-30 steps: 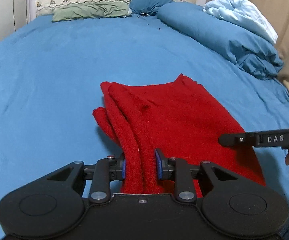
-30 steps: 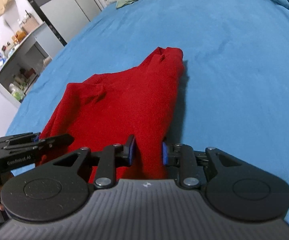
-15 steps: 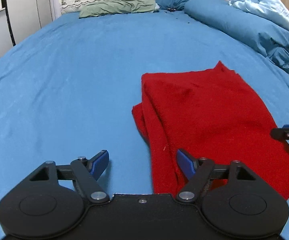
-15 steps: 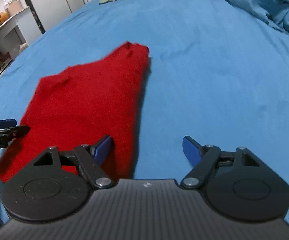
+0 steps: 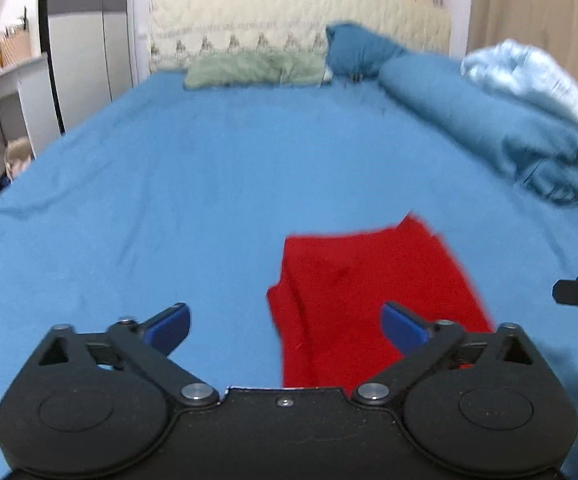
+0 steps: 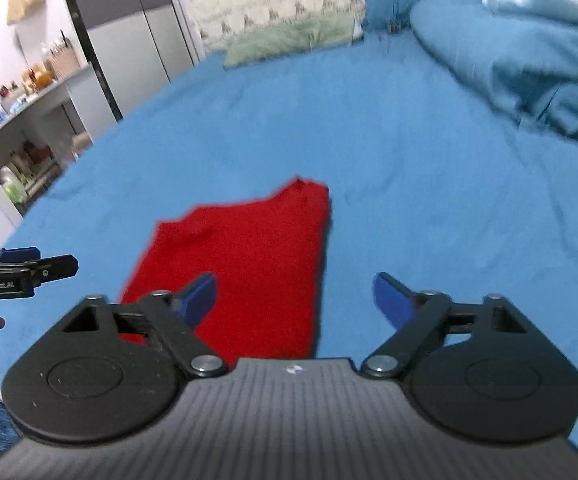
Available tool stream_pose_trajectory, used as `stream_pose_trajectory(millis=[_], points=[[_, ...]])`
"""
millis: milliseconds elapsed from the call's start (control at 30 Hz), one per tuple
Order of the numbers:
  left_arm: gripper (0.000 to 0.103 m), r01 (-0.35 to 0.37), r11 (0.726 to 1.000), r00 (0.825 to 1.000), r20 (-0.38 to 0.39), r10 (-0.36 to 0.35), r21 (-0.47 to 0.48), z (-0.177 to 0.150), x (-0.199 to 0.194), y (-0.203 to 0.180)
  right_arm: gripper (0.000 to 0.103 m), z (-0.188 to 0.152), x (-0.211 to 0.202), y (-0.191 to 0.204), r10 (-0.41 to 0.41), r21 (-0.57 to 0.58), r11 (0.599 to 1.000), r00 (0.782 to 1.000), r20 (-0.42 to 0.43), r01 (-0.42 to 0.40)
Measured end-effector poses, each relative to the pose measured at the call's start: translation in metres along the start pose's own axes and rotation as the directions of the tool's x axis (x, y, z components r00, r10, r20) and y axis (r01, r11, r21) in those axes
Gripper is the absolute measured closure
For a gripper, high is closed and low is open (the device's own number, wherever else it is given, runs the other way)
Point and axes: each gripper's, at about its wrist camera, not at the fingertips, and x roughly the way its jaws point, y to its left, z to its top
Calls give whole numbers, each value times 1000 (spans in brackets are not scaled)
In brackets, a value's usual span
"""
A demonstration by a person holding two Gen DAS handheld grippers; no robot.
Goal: Fold small clothes
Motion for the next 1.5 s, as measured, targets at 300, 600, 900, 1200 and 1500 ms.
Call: stream_pose_trajectory(millis=[300,600,900,1200,1500], points=[[0,-52,999,999,18,52,-7,-11,-116,-22,0,-4,-118,51,-91,-42,995,995,45,93],[0,-101,995,992,-79,102,16,-71,-154,-31,0,-56,-148,82,-200,-78,978,978,-66,195],[0,-139,990,985,-95,142,36,-101,-161,-29,0,-98,-140,85,-204,-59,979,965,-166,197],[0,-124,991,991,-49,127,56,-99,-170,-33,0,-108,-148,83,-234,-63,972,958,-166,226],[0,-123,990,992,-24,125,67,-97,-177,-39,0,-107,-152,81,-235,-60,972,958,-162,228]])
